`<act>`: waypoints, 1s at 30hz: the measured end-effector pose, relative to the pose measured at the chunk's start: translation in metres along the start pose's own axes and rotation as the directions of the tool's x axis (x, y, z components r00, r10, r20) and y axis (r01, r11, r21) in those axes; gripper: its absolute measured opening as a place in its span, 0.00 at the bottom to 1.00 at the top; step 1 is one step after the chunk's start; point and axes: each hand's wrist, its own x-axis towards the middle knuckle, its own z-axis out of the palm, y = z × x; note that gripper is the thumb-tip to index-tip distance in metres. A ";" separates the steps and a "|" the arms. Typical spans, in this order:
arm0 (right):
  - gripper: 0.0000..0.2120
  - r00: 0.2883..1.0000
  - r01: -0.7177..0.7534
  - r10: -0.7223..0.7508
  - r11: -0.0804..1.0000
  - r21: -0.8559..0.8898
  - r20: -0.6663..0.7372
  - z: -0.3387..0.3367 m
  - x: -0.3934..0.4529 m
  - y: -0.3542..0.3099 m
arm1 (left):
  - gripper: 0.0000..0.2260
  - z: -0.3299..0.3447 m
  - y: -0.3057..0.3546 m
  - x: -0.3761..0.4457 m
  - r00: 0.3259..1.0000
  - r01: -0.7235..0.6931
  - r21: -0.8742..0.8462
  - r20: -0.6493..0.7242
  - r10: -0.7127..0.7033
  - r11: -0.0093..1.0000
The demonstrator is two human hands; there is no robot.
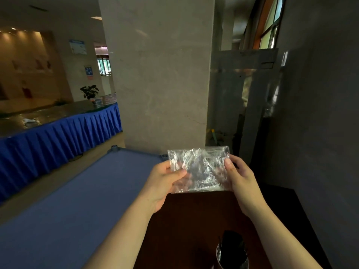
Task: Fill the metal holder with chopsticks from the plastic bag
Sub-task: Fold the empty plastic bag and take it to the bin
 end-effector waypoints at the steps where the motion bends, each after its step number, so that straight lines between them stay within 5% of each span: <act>1: 0.24 1.000 0.024 -0.024 0.999 -0.029 -0.012 -0.002 -0.004 -0.001 | 0.08 0.007 -0.001 -0.003 1.000 -0.024 0.023 -0.002 0.024 0.999; 15: 0.20 0.955 0.236 -0.232 0.972 0.002 -0.185 0.003 -0.021 0.014 | 0.10 0.030 -0.010 -0.046 0.945 -0.209 0.043 -0.247 0.213 0.977; 22: 0.20 0.968 0.244 -0.239 0.967 0.068 -0.074 0.054 -0.029 0.013 | 0.11 -0.003 -0.007 -0.077 0.752 -0.308 0.357 -0.477 0.455 0.882; 30: 0.17 0.978 0.115 -0.151 0.964 0.238 0.140 0.137 -0.054 0.020 | 0.12 -0.070 -0.014 -0.134 0.577 -0.248 0.405 -0.668 0.470 0.880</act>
